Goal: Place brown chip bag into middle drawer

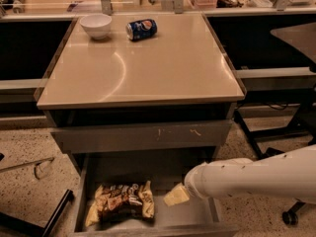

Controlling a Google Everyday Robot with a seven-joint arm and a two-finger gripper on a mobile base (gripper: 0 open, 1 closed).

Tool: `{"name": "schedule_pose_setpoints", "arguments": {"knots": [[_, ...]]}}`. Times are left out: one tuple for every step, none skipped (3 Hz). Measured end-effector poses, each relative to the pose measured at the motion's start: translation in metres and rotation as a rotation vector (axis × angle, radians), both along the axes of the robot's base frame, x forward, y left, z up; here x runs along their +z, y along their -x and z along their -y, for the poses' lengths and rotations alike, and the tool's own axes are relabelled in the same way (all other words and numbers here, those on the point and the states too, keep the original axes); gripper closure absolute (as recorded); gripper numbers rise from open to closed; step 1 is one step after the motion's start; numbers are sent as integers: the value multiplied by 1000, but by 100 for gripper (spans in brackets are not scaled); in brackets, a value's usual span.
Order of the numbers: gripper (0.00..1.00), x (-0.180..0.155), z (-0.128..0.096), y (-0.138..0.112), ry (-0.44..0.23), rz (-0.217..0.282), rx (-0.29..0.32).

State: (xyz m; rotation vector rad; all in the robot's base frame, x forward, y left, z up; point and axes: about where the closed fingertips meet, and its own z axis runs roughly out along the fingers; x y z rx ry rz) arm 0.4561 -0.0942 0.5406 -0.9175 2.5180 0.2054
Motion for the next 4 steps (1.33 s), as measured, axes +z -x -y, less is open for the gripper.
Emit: {"name": "schedule_pose_setpoints", "arguments": {"knots": [[0, 27, 1, -13, -4, 60, -11], [0, 27, 1, -13, -5, 60, -12], [0, 54, 28, -26, 2, 157, -42], [0, 116, 98, -50, 41, 334, -102]]}}
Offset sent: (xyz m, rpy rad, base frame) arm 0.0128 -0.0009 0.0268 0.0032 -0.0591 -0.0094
